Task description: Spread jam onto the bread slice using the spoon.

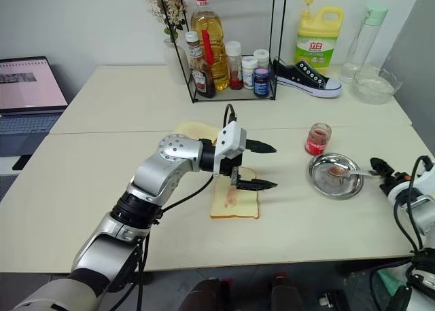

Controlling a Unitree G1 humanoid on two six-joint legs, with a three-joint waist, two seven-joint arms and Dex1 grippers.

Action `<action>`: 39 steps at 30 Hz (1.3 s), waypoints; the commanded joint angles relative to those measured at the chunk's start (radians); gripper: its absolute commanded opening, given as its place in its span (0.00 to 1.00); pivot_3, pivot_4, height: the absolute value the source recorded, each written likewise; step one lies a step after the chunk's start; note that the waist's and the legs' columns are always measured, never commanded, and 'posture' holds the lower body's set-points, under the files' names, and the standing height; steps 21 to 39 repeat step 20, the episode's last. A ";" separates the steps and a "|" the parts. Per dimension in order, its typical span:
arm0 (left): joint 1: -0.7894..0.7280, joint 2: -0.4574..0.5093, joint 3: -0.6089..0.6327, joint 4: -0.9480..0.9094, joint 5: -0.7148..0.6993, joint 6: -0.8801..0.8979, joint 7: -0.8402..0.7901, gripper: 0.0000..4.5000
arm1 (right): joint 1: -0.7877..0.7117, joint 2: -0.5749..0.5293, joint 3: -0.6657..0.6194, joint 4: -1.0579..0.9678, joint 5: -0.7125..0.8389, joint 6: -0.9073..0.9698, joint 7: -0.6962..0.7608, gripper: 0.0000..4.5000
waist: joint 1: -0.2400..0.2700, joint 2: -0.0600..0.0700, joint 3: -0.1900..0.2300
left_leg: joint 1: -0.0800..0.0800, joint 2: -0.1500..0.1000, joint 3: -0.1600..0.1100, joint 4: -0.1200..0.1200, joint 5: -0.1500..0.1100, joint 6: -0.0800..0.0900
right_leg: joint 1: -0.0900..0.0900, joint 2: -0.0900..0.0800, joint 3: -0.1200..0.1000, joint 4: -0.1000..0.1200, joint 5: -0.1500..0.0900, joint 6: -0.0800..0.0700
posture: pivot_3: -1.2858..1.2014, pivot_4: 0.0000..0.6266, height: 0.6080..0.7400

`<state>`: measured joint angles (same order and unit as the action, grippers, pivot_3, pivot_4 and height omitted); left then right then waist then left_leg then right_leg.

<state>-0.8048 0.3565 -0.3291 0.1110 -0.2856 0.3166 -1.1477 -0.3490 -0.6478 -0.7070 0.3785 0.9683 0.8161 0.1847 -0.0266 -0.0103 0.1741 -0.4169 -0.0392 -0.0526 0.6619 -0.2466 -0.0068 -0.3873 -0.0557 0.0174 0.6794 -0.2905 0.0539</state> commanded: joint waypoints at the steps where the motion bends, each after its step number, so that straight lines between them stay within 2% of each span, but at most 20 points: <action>1: 0.000 0.032 0.045 -0.034 -0.007 -0.006 -0.011 1.00 | 0.020 -0.082 -0.016 -0.074 -0.033 -0.001 0.045 1.00 | 0.000 0.000 0.000 | 0.000 0.000 0.000 0.000 0.000 0.000 | 0.000 0.000 0.000 0.000 0.000 0.000 | 0.52 0.24 1.00; 4: 0.011 0.070 0.069 -0.041 -0.012 0.005 -0.015 1.00 | 0.090 -0.159 0.043 -0.177 -0.086 0.007 0.140 1.00 | 0.000 0.001 0.000 | 0.000 0.000 0.000 0.000 0.000 0.000 | 0.000 0.000 0.000 0.000 0.000 0.000 | 0.52 0.24 1.00; 6: 0.036 0.161 0.123 -0.049 -0.043 0.072 -0.043 1.00 | 0.222 -0.292 0.142 -0.428 -0.125 0.013 0.315 1.00 | -0.001 0.003 0.001 | 0.000 0.000 0.000 0.000 0.000 0.000 | 0.000 0.000 0.000 0.000 0.000 0.000 | 0.52 0.24 1.00; 9: 0.067 0.272 0.175 -0.039 -0.071 0.135 -0.081 1.00 | 0.336 -0.409 0.200 -0.652 -0.122 0.011 0.493 1.00 | -0.017 0.004 0.002 | 0.001 0.002 0.000 -0.001 0.000 0.001 | -0.001 0.002 0.001 0.000 -0.001 0.001 | 0.52 0.24 1.00; 12: 0.092 0.359 0.211 -0.026 -0.062 0.154 -0.100 1.00 | 0.379 -0.452 0.214 -0.742 -0.119 0.016 0.576 1.00 | -0.012 0.001 0.002 | 0.001 0.004 -0.002 0.000 0.000 0.000 | 0.001 0.004 -0.002 0.000 -0.001 0.001 | 0.52 0.24 1.00; 18: 0.165 0.489 0.273 -0.093 -0.081 0.212 -0.120 1.00 | 0.371 -0.460 0.239 -0.814 -0.137 0.027 0.619 1.00 | 0.009 -0.004 0.005 | 0.000 0.000 -0.002 0.001 0.000 0.000 | 0.001 -0.001 -0.002 -0.001 -0.001 0.001 | 0.52 0.24 1.00; 39: 0.178 0.491 0.288 -0.107 -0.083 0.211 -0.099 1.00 | 0.359 -0.455 0.254 -0.802 -0.153 0.019 0.623 1.00 | 0.014 -0.005 0.006 | 0.000 0.000 -0.003 0.001 0.000 0.000 | 0.001 -0.001 -0.002 -0.001 0.000 0.001 | 0.52 0.24 1.00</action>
